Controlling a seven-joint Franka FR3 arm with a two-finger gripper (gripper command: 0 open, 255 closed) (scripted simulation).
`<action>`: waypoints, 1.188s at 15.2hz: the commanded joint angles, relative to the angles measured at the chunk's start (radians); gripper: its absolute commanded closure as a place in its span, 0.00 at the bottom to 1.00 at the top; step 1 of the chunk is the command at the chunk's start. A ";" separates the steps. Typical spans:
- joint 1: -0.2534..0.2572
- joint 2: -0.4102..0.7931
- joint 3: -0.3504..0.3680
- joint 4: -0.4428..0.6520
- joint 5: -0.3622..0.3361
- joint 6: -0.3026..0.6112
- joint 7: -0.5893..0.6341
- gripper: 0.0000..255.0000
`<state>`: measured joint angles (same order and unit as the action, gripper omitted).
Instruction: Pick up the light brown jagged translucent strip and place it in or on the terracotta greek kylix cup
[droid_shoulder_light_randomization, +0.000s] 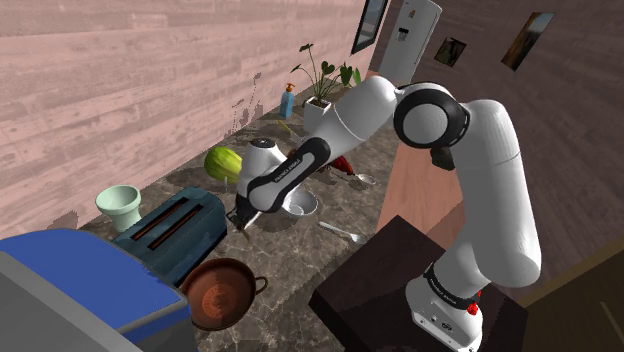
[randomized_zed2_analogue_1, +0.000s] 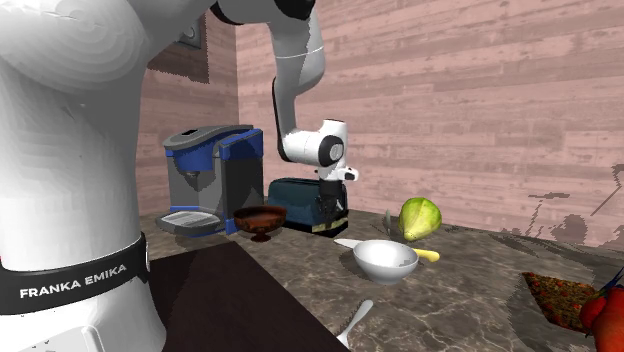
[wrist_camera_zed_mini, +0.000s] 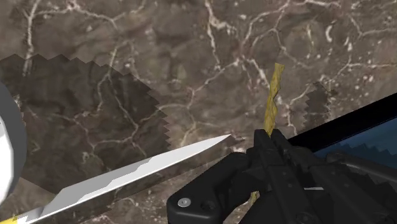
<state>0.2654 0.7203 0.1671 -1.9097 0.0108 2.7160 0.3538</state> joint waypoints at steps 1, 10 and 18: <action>-0.006 -0.023 0.003 -0.008 0.002 -0.016 -0.003 1.00; -0.017 -0.127 0.016 -0.035 0.013 -0.092 -0.001 1.00; -0.026 -0.212 0.026 -0.045 0.024 -0.167 0.000 1.00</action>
<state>0.2398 0.5166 0.1922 -1.9575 0.0336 2.5606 0.3529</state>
